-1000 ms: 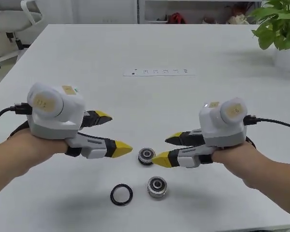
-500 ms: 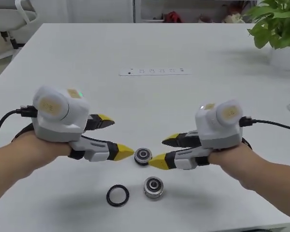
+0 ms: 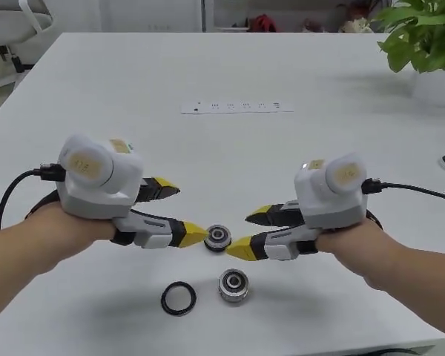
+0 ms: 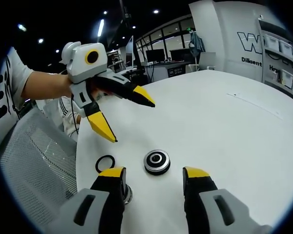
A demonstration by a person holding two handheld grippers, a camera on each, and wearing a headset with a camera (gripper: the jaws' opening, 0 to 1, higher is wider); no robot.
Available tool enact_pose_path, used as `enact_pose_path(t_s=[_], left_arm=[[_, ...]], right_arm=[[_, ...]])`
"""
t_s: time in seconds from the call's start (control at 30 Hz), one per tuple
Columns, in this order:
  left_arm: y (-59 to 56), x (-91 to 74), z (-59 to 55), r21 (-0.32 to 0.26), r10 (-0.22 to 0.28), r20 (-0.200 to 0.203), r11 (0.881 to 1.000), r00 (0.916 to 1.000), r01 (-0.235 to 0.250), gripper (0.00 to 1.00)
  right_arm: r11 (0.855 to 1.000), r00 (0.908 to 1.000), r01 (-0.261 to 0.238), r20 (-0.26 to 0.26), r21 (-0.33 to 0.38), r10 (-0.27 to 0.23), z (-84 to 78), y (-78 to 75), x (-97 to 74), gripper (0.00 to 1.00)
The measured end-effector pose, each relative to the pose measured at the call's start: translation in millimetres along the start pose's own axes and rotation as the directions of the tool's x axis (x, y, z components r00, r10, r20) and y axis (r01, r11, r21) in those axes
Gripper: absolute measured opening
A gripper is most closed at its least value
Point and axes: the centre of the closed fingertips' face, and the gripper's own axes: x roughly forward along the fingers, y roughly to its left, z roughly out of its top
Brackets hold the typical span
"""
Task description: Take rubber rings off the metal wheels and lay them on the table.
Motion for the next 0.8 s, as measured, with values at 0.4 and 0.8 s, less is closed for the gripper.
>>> enact_pose_path(t_s=[0.4,0.8], left_arm=[[-1.8,6.9,-4.8,-0.002,-0.009,-0.01,1.0,0.9999,0.009,0.56],[-3.0,13.6,-9.7,-0.004,-0.017,-0.023,1.0,0.9996,0.017,0.54]], right_arm=[[1.0,0.9999,-0.006,-0.014,-0.025,0.005,-3.2,0.9,5.0,0.41],[1.0,0.9999,-0.003,-0.016,-0.03,0.003,-4.1,-1.9,8.8,0.38]])
